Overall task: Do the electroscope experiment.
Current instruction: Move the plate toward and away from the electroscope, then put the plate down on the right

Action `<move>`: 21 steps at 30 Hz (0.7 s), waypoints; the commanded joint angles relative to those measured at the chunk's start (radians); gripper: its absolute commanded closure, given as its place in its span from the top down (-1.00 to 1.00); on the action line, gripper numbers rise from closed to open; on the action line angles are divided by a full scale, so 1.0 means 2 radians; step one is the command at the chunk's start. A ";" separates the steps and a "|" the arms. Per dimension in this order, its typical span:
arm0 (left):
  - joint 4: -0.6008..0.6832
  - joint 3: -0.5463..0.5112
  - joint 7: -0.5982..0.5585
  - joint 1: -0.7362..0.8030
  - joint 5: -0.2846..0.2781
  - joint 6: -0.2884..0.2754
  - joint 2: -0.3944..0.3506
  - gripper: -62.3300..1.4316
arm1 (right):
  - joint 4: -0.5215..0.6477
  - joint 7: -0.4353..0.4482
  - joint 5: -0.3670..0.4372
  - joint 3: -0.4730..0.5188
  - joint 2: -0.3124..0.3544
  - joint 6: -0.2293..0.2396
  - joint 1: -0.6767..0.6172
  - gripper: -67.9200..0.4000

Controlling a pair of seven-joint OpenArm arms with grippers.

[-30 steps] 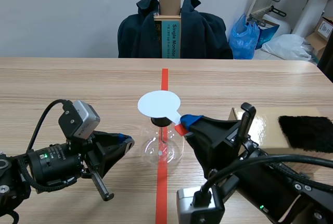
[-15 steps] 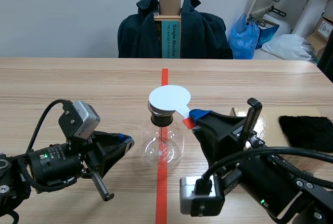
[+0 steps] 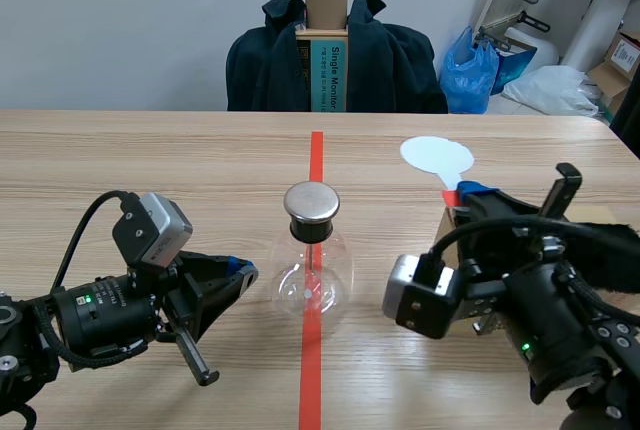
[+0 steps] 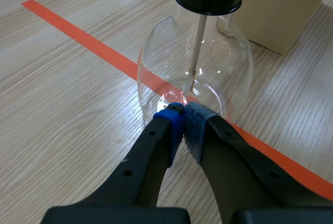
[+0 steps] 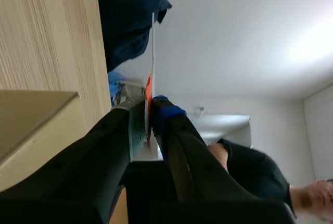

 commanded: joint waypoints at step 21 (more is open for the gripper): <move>0.006 -0.001 -0.008 0.000 -0.006 -0.001 0.001 -0.90 | 0.080 -0.002 -0.022 0.074 0.005 -0.008 -0.138 -0.96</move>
